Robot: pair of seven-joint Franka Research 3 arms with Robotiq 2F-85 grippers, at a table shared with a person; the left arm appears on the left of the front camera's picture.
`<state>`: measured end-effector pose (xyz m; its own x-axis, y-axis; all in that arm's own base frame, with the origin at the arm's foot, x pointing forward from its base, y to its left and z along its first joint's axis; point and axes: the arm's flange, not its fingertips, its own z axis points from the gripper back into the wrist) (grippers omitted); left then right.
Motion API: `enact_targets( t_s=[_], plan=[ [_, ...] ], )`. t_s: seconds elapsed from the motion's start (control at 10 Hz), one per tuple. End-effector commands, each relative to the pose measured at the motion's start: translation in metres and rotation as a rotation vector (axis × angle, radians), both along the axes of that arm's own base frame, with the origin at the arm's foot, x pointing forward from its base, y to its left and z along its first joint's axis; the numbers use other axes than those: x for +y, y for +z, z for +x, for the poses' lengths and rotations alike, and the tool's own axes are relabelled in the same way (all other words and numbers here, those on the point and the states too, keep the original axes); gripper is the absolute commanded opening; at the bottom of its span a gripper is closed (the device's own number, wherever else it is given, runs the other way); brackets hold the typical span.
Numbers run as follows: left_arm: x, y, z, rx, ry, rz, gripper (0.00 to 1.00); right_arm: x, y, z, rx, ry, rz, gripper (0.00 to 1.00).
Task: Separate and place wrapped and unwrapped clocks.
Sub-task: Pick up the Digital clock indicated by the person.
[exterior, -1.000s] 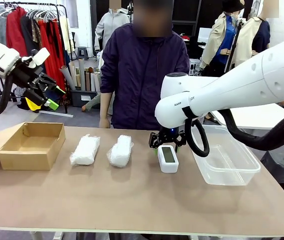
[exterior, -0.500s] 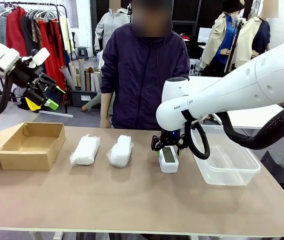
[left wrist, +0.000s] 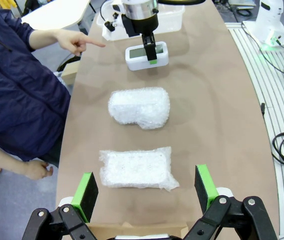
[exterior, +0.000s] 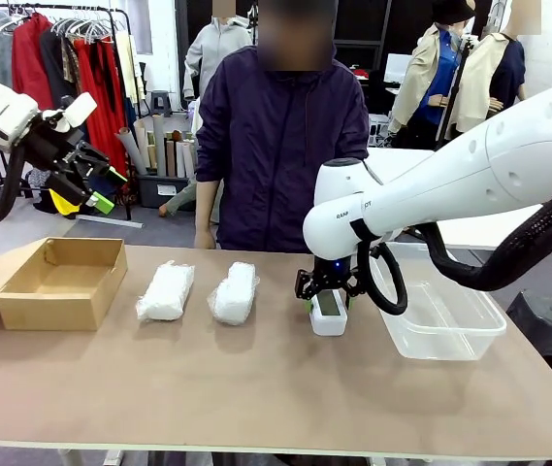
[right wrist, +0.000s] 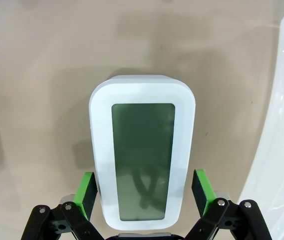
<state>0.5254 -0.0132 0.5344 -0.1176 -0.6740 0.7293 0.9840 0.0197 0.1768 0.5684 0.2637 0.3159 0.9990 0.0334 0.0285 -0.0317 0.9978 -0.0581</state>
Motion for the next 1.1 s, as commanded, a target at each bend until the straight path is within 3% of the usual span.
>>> enact_targets(
  t_s=[0.0, 0.1, 0.2, 0.7, 1.0],
  plan=[
    [0.001, 0.002, 0.0, -0.005, 0.001, -0.004, 1.0, 0.002, -0.002, 0.007, -0.014, -0.046, 0.002, 1.0],
    [0.001, 0.002, 0.0, -0.005, 0.001, -0.004, 1.0, 0.0, -0.004, 0.007, -0.019, -0.036, 0.008, 1.0],
    [0.001, 0.002, 0.0, -0.005, 0.001, -0.004, 1.0, -0.001, -0.006, 0.007, -0.03, -0.028, 0.01, 0.93],
    [0.001, 0.002, 0.0, -0.005, 0.001, -0.004, 1.0, -0.006, -0.004, 0.007, -0.038, -0.019, 0.04, 0.0],
    [0.001, 0.002, 0.0, -0.005, 0.001, -0.004, 1.0, -0.012, 0.029, 0.004, -0.071, 0.025, 0.058, 0.0]
  ],
)
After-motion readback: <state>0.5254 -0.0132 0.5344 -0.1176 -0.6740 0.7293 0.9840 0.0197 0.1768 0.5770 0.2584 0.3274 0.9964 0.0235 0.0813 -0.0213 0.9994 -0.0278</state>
